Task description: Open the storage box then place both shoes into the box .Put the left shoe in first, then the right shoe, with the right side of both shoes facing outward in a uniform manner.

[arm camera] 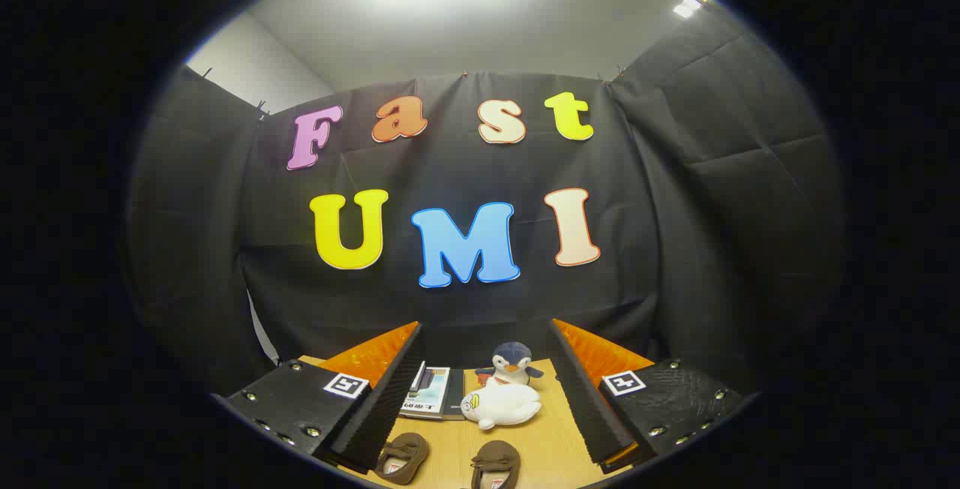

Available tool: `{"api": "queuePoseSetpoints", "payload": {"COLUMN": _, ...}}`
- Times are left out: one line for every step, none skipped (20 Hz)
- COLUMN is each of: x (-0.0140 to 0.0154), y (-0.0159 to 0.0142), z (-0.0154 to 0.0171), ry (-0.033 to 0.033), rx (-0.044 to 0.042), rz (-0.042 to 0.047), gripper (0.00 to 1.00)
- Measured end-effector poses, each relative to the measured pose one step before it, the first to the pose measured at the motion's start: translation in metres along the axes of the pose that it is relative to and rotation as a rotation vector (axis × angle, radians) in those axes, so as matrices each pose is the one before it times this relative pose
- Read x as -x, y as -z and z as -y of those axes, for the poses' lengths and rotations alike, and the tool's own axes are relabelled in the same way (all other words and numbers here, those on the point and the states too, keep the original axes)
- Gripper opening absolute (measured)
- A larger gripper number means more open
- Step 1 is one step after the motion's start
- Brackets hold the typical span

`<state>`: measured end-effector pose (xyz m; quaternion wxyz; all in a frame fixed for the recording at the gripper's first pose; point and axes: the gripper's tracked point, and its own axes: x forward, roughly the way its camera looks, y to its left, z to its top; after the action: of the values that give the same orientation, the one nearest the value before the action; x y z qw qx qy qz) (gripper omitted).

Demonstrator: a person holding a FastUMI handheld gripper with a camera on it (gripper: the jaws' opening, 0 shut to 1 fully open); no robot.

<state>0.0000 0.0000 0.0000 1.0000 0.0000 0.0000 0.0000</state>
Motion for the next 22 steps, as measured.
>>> {"api": "queuePoseSetpoints", "payload": {"x": 0.00528, "y": 0.00527, "z": -0.00081, "ry": 0.00723, "rx": 0.00792, "rz": -0.00240, "gripper": 0.98}}
{"api": "queuePoseSetpoints", "payload": {"x": 0.00385, "y": 0.00284, "z": -0.00247, "ry": 0.00461, "rx": 0.00755, "rz": -0.00385, "gripper": 0.98}}
{"api": "queuePoseSetpoints", "payload": {"x": 0.00424, "y": 0.00465, "z": -0.00168, "ry": 0.00415, "rx": 0.00763, "rz": -0.00305, "gripper": 0.98}}
{"api": "queuePoseSetpoints", "payload": {"x": 0.00390, "y": 0.00397, "z": -0.00087, "ry": 0.00885, "rx": 0.00665, "rz": -0.00817, "gripper": 0.98}}
{"api": "queuePoseSetpoints", "payload": {"x": 0.00279, "y": 0.00668, "z": -0.00168, "ry": 0.00305, "rx": -0.00133, "rz": -0.00855, "gripper": 0.98}}
{"api": "queuePoseSetpoints", "payload": {"x": 0.00219, "y": 0.00398, "z": -0.00217, "ry": -0.00005, "rx": -0.00475, "rz": -0.00665, "gripper": 0.98}}
{"api": "queuePoseSetpoints", "payload": {"x": 0.00215, "y": 0.00286, "z": -0.00238, "ry": -0.00651, "rx": -0.00461, "rz": -0.00351, "gripper": 0.98}}
{"api": "queuePoseSetpoints", "payload": {"x": 0.00141, "y": 0.00041, "z": -0.00349, "ry": -0.01602, "rx": -0.00292, "rz": 0.00331, "gripper": 0.98}}
{"api": "queuePoseSetpoints", "payload": {"x": 0.00016, "y": -0.00037, "z": -0.00356, "ry": -0.01869, "rx": 0.00044, "rz": 0.00746, "gripper": 0.98}}
{"api": "queuePoseSetpoints", "payload": {"x": -0.00069, "y": -0.00069, "z": -0.00214, "ry": -0.01941, "rx": 0.00255, "rz": 0.00947, "gripper": 0.98}}
{"api": "queuePoseSetpoints", "payload": {"x": -0.00137, "y": 0.00283, "z": -0.00220, "ry": -0.01980, "rx": 0.00485, "rz": -0.00202, "gripper": 0.98}}
{"api": "queuePoseSetpoints", "payload": {"x": -0.00148, "y": 0.00197, "z": -0.00112, "ry": -0.02055, "rx": 0.00525, "rz": -0.00553, "gripper": 0.98}}
{"api": "queuePoseSetpoints", "payload": {"x": -0.00041, "y": 0.00084, "z": -0.00040, "ry": -0.01620, "rx": 0.00171, "rz": -0.00015, "gripper": 0.98}}
{"api": "queuePoseSetpoints", "payload": {"x": -0.00108, "y": -0.00038, "z": -0.00093, "ry": -0.01789, "rx": -0.00150, "rz": 0.00380, "gripper": 0.98}}
{"api": "queuePoseSetpoints", "payload": {"x": -0.00058, "y": 0.00073, "z": -0.00140, "ry": -0.01478, "rx": -0.00473, "rz": 0.00321, "gripper": 0.98}}
{"api": "queuePoseSetpoints", "payload": {"x": -0.00145, "y": -0.00008, "z": -0.00114, "ry": -0.01162, "rx": -0.00573, "rz": 0.00600, "gripper": 0.98}}
{"api": "queuePoseSetpoints", "payload": {"x": -0.00224, "y": -0.00040, "z": -0.00058, "ry": -0.00941, "rx": -0.00697, "rz": 0.00310, "gripper": 0.98}}
{"api": "queuePoseSetpoints", "payload": {"x": -0.00260, "y": 0.00067, "z": -0.00158, "ry": -0.00547, "rx": -0.00865, "rz": -0.00285, "gripper": 0.98}}
{"api": "queuePoseSetpoints", "payload": {"x": -0.00273, "y": 0.00340, "z": -0.00183, "ry": -0.00192, "rx": -0.00949, "rz": -0.00751, "gripper": 0.98}}
{"api": "queuePoseSetpoints", "payload": {"x": -0.00204, "y": 0.00173, "z": -0.00256, "ry": -0.00152, "rx": -0.00880, "rz": -0.01084, "gripper": 0.98}}
{"api": "queuePoseSetpoints", "payload": {"x": -0.00256, "y": 0.00222, "z": -0.00537, "ry": -0.00625, "rx": -0.01181, "rz": -0.00664, "gripper": 0.98}}
{"api": "queuePoseSetpoints", "payload": {"x": -0.00346, "y": 0.00199, "z": -0.00656, "ry": -0.00826, "rx": -0.00961, "rz": -0.00756, "gripper": 0.98}}
